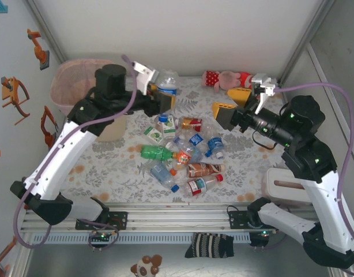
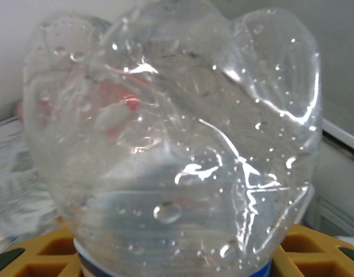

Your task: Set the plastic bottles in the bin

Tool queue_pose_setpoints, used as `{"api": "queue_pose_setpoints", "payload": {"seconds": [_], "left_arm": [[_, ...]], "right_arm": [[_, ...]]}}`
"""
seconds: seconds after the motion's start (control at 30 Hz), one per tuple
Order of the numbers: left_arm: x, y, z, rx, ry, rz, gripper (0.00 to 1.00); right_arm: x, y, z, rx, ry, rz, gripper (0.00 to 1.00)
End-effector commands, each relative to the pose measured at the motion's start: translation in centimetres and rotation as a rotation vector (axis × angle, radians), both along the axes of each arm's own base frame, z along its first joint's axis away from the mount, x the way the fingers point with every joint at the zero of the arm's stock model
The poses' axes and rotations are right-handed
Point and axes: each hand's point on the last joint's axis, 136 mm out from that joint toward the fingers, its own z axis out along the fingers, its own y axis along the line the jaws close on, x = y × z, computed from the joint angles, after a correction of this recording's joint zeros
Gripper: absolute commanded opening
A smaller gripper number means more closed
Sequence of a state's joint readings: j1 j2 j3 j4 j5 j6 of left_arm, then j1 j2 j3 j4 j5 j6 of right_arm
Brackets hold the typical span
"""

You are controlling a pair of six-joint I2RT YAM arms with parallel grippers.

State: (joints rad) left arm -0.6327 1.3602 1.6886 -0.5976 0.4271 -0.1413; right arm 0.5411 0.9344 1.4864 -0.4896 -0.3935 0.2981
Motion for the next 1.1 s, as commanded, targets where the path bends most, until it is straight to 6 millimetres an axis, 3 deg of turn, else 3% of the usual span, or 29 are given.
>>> {"api": "queue_pose_setpoints", "payload": {"seconds": [0.0,0.2,0.37,0.63,0.87,1.07], "left_arm": [[1.0,4.8,1.5,0.05,-0.027,0.124,0.5],[5.6,12.6,2.4,0.128,-0.018,0.344,0.5],[9.7,18.4,1.7,0.22,-0.006,0.544,0.5],[14.3,25.4,-0.3,0.292,0.034,0.759,0.51],[16.9,28.9,-4.3,0.356,0.11,0.794,0.51],[17.9,29.4,-9.7,0.427,0.213,0.765,0.51]], "right_arm": [[0.2,-0.8,-0.1,-0.037,-0.006,-0.055,0.82],[0.6,-0.9,-0.6,-0.045,0.007,-0.073,0.82],[0.5,-1.0,-0.5,-0.053,0.009,-0.073,0.82],[0.5,-1.2,-0.5,-0.069,0.014,-0.08,0.82],[0.8,-1.0,-1.1,-0.079,0.024,-0.08,0.82],[1.0,-0.9,-1.7,-0.088,0.035,-0.079,0.82]]}}
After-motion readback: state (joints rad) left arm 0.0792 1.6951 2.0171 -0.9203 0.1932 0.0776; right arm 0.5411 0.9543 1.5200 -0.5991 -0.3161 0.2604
